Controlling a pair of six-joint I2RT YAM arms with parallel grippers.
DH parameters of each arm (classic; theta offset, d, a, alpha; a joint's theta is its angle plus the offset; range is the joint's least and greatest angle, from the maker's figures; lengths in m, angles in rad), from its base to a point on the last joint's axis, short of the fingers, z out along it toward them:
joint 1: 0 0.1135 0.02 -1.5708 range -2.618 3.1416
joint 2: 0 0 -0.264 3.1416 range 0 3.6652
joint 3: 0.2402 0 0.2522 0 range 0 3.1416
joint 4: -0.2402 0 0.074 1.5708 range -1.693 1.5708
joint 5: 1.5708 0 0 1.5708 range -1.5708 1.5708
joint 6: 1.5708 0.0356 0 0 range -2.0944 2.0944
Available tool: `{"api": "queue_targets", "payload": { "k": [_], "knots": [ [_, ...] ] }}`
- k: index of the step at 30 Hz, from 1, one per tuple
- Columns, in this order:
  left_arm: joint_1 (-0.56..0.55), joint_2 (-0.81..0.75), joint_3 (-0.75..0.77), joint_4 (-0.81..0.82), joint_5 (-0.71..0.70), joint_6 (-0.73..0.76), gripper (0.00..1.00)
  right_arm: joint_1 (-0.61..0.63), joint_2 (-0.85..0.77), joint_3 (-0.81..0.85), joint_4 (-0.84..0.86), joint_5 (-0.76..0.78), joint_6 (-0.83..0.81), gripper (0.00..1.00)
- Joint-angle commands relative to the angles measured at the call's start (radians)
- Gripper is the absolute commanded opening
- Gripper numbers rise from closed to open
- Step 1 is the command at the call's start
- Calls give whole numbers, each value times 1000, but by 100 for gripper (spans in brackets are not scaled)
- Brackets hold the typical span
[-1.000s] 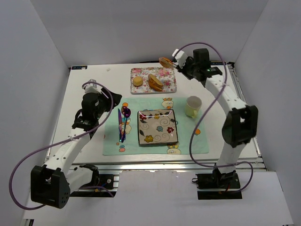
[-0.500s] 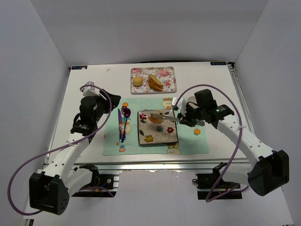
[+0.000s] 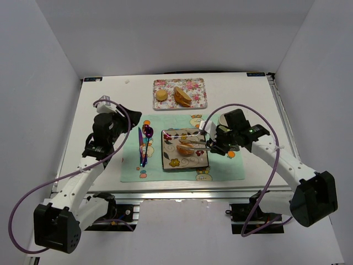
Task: Place the bread
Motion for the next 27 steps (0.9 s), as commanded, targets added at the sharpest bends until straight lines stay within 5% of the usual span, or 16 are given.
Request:
{"api": "queue_targets", "payload": {
  "k": [1, 18, 21, 24, 27],
  "knots": [
    [1, -41, -12, 3, -10, -10, 63, 6, -8, 15, -1, -31, -17, 45],
    [1, -49, -4, -13, -7, -1, 63, 6, -75, 136, -49, -157, 72, 48],
    [1, -49, -3, -13, -5, -1, 63, -1, -71, 175, -9, -140, 135, 42],
    [1, -48, -3, -3, 1, -1, 59, -77, -43, 227, 57, -137, 265, 24],
    [1, -38, -6, 13, 21, -4, 38, -235, -2, 280, 124, -140, 395, 8]
  ]
}}
